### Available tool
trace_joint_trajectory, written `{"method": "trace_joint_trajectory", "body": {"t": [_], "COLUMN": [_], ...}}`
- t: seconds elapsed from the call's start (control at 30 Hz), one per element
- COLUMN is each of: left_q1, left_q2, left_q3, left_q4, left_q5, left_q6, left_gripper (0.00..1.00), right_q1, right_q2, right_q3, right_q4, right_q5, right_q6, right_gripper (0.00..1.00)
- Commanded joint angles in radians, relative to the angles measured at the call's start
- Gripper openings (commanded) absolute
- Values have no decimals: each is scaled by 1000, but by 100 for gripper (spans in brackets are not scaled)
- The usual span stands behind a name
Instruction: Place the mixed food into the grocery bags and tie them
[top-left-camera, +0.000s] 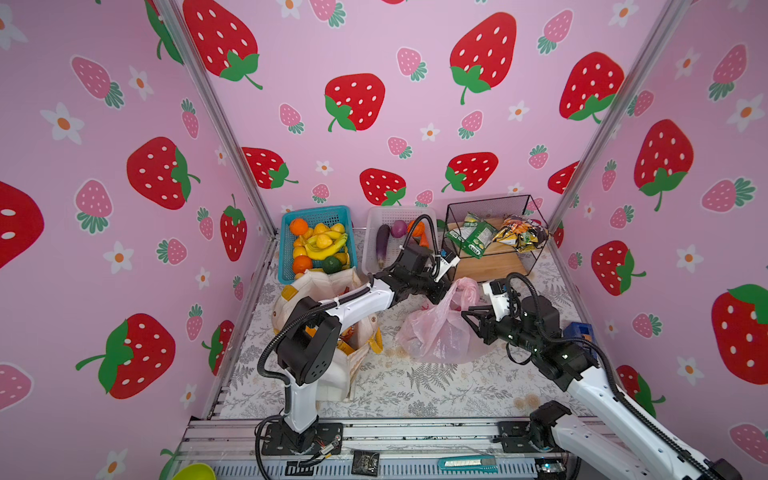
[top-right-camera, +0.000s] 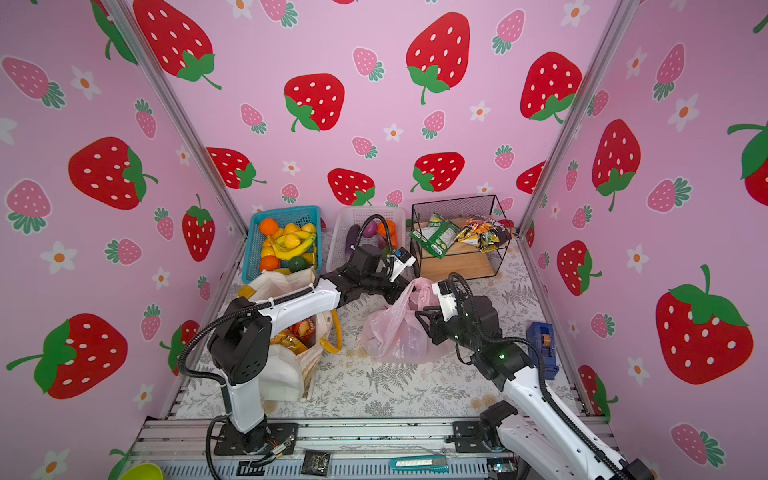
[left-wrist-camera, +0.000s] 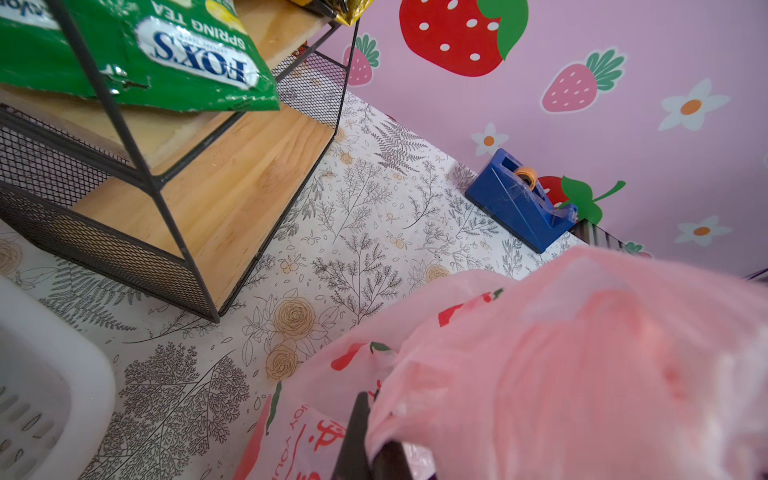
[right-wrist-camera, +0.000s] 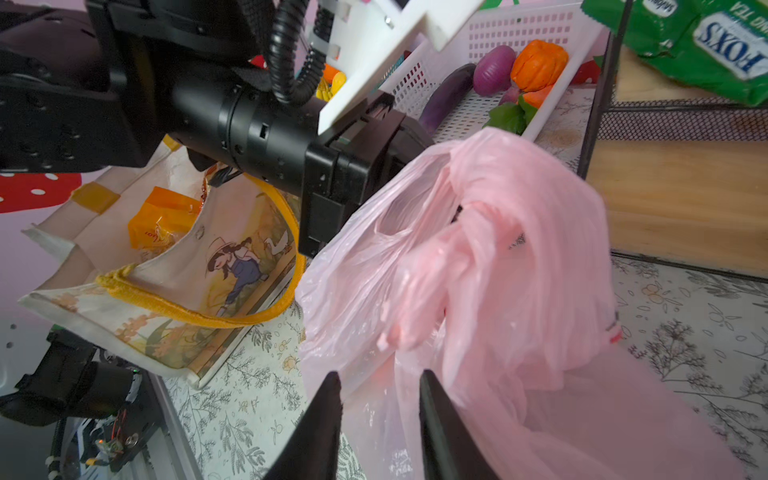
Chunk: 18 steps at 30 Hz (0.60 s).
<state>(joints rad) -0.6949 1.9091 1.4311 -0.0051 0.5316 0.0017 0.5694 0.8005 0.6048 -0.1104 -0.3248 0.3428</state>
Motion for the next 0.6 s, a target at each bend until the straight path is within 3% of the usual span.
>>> {"method": "trace_joint_trajectory", "body": {"t": [0.0, 0.2, 0.57], "left_q1": [-4, -3, -3], "left_q2": [-33, -33, -38], "left_q3": [10, 3, 2], "left_q4": [-4, -1, 2], "left_q5": [1, -1, 5], "left_q6": [10, 12, 16], "left_gripper": [0, 0, 0], "right_q1": [6, 6, 6], "right_q2": [5, -4, 21], "right_q3": [35, 8, 33], "right_q4": [46, 140, 152], "right_q5": [66, 95, 195], "right_q6": [20, 69, 85], "right_gripper": [35, 35, 33]}}
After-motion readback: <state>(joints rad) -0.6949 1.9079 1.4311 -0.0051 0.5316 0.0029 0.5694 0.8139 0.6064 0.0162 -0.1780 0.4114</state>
